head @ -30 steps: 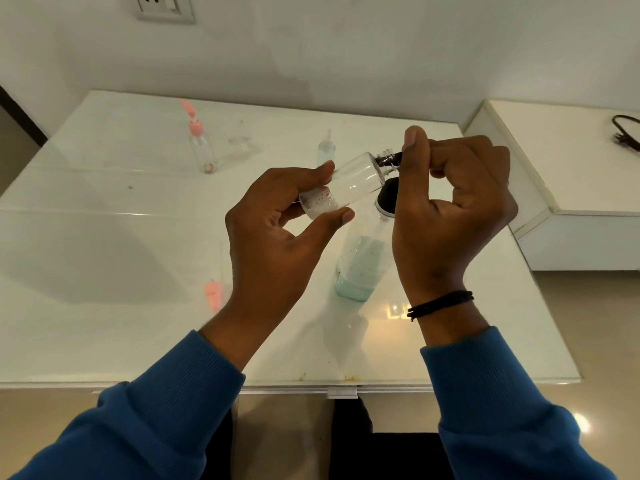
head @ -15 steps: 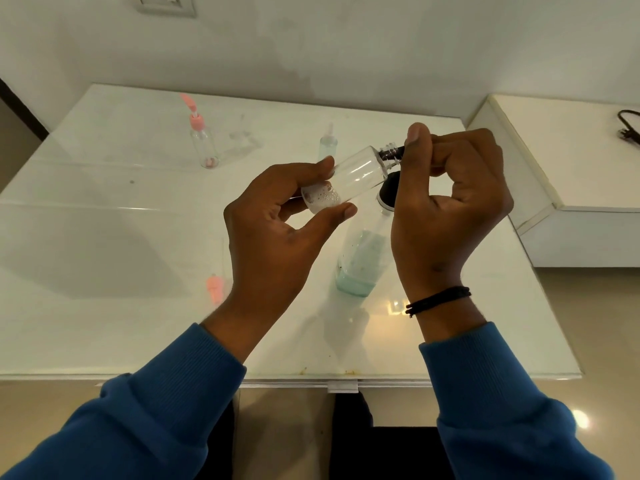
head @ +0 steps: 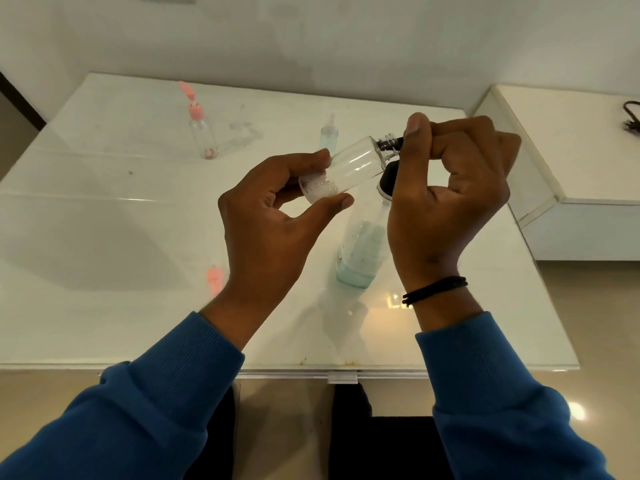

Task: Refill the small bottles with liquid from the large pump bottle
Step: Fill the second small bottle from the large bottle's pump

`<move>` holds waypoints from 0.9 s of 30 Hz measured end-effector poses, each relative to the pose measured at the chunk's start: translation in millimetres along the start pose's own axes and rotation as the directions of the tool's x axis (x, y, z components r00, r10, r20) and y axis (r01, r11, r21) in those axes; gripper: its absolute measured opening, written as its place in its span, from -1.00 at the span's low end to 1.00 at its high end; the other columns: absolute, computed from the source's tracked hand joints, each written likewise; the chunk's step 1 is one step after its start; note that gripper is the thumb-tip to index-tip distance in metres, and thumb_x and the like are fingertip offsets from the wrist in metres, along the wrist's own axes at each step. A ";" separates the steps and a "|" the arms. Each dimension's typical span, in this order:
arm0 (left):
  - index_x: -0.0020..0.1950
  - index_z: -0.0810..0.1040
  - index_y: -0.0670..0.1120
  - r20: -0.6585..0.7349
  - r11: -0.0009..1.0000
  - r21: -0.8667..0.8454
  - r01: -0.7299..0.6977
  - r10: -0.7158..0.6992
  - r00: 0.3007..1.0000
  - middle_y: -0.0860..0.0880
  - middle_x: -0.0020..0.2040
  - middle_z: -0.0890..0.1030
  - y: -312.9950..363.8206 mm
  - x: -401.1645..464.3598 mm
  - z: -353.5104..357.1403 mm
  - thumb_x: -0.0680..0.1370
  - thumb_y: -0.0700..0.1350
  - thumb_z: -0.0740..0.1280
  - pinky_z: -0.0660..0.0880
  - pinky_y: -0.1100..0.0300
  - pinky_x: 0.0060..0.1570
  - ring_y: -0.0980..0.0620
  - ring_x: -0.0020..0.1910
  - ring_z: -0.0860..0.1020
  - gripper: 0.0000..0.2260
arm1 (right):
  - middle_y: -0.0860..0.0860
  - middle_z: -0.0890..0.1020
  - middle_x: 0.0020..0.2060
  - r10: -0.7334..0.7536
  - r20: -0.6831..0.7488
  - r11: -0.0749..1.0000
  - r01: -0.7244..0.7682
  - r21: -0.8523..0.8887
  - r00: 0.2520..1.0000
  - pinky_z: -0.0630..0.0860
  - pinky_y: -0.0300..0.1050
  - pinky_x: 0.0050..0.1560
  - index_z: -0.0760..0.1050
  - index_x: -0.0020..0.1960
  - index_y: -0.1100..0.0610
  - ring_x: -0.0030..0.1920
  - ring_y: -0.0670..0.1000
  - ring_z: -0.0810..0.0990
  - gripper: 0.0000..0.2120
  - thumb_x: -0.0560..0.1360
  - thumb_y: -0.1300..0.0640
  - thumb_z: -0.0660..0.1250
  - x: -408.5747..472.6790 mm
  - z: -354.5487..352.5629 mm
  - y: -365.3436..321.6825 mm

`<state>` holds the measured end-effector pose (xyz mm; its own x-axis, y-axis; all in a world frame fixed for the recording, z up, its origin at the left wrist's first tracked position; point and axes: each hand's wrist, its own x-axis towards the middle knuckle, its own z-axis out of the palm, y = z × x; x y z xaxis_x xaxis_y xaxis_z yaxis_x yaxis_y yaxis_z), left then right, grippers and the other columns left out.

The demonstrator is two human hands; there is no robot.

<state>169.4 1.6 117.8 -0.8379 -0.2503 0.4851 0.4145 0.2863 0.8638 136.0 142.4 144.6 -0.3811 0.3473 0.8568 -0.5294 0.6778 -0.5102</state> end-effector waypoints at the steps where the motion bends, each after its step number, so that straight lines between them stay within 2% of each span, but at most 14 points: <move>1: 0.21 0.66 -0.19 -0.002 1.000 0.002 -0.001 0.001 1.000 -0.03 0.13 0.70 -0.2 0.0 0.0 0.45 -0.12 0.60 0.65 0.14 0.11 0.04 0.11 0.67 -0.62 | -0.12 0.52 -0.29 -0.001 0.002 1.000 0.001 0.000 1.000 0.35 -0.16 -0.09 0.56 -0.33 0.21 -0.20 0.17 0.50 -0.71 0.57 0.27 0.42 0.6 0.4 0.5; 5: 0.21 0.66 -0.18 -0.001 1.000 0.005 -0.012 0.012 1.000 -0.01 0.12 0.70 1.8 0.8 0.7 0.45 -0.12 0.61 0.63 0.21 0.11 0.07 0.10 0.67 -0.62 | -0.12 0.55 -0.31 -0.010 0.014 1.000 0.010 -0.019 1.000 0.37 -0.04 -0.14 0.57 -0.34 0.18 -0.21 0.18 0.52 -0.69 0.58 0.22 0.43 6.0 -0.9 1.7; 10: 0.21 0.66 -0.21 0.005 1.000 0.009 -0.028 0.027 1.000 -0.02 0.12 0.70 0.8 1.4 0.3 0.44 -0.12 0.61 0.63 0.19 0.10 0.05 0.10 0.67 -0.61 | -0.11 0.55 -0.31 0.021 0.018 1.000 -0.021 0.005 1.000 0.33 -0.19 -0.10 0.58 -0.32 0.19 -0.24 0.17 0.52 -0.71 0.58 0.22 0.43 4.2 -1.0 2.1; 15: 0.21 0.66 -0.20 0.011 0.999 0.015 -0.047 0.047 0.999 -0.04 0.12 0.70 -0.2 0.6 -0.5 0.44 -0.13 0.61 0.63 0.19 0.11 0.03 0.09 0.68 -0.61 | -0.11 0.52 -0.30 0.042 0.019 0.999 -0.043 0.026 0.999 0.34 -0.15 -0.12 0.57 -0.30 0.20 -0.26 0.13 0.50 -0.73 0.57 0.23 0.43 1.1 -0.6 3.2; 18: 0.21 0.66 -0.20 0.014 0.999 0.009 -0.041 0.041 0.999 -0.01 0.12 0.69 0.3 1.3 -0.3 0.45 -0.12 0.61 0.62 0.24 0.10 0.07 0.09 0.67 -0.62 | -0.11 0.53 -0.32 0.039 0.035 0.999 -0.040 0.010 0.999 0.35 -0.10 -0.14 0.56 -0.32 0.19 -0.27 0.15 0.51 -0.71 0.57 0.21 0.43 4.7 -1.2 3.8; 20: 0.21 0.66 -0.20 0.011 0.999 0.004 -0.041 0.041 0.999 0.01 0.11 0.69 0.8 1.7 -0.4 0.45 -0.12 0.60 0.61 0.28 0.09 0.11 0.08 0.67 -0.62 | -0.12 0.52 -0.32 0.043 0.038 0.999 -0.044 0.009 0.998 0.34 -0.13 -0.12 0.55 -0.33 0.18 -0.27 0.14 0.51 -0.71 0.57 0.20 0.43 6.4 -1.4 2.6; 23: 0.21 0.66 -0.20 0.015 0.999 0.008 -0.042 0.042 0.999 0.01 0.12 0.68 1.5 1.6 -0.2 0.45 -0.11 0.60 0.60 0.29 0.09 0.12 0.09 0.67 -0.62 | -0.12 0.51 -0.32 0.061 0.023 0.998 -0.062 0.030 0.998 0.36 -0.14 -0.11 0.54 -0.32 0.16 -0.28 0.01 0.48 -0.72 0.57 0.22 0.42 3.5 -0.8 1.4; 25: 0.22 0.66 -0.20 0.016 0.999 0.007 -0.039 0.038 0.999 -0.01 0.12 0.69 1.1 1.3 -0.2 0.45 -0.12 0.60 0.60 0.29 0.09 0.10 0.09 0.67 -0.62 | -0.11 0.50 -0.31 0.076 0.006 0.996 -0.076 0.048 0.997 0.40 -0.02 -0.16 0.53 -0.32 0.17 -0.26 -0.13 0.43 -0.72 0.57 0.23 0.41 0.2 0.4 1.8; 27: 0.22 0.66 -0.20 0.015 0.999 0.013 -0.039 0.039 0.999 -0.02 0.12 0.69 0.9 1.0 -0.2 0.46 -0.12 0.60 0.61 0.27 0.10 0.06 0.09 0.67 -0.62 | -0.10 0.50 -0.31 0.080 -0.004 0.996 -0.080 0.051 0.997 0.41 0.05 -0.20 0.53 -0.32 0.18 -0.25 -0.14 0.41 -0.72 0.57 0.23 0.41 -0.3 0.9 3.4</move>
<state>169.0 1.4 119.0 -0.8262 -0.2251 0.5165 0.4428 0.3075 0.8422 133.6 144.1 142.5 -0.4193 0.4028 0.8136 -0.5355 0.6139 -0.5799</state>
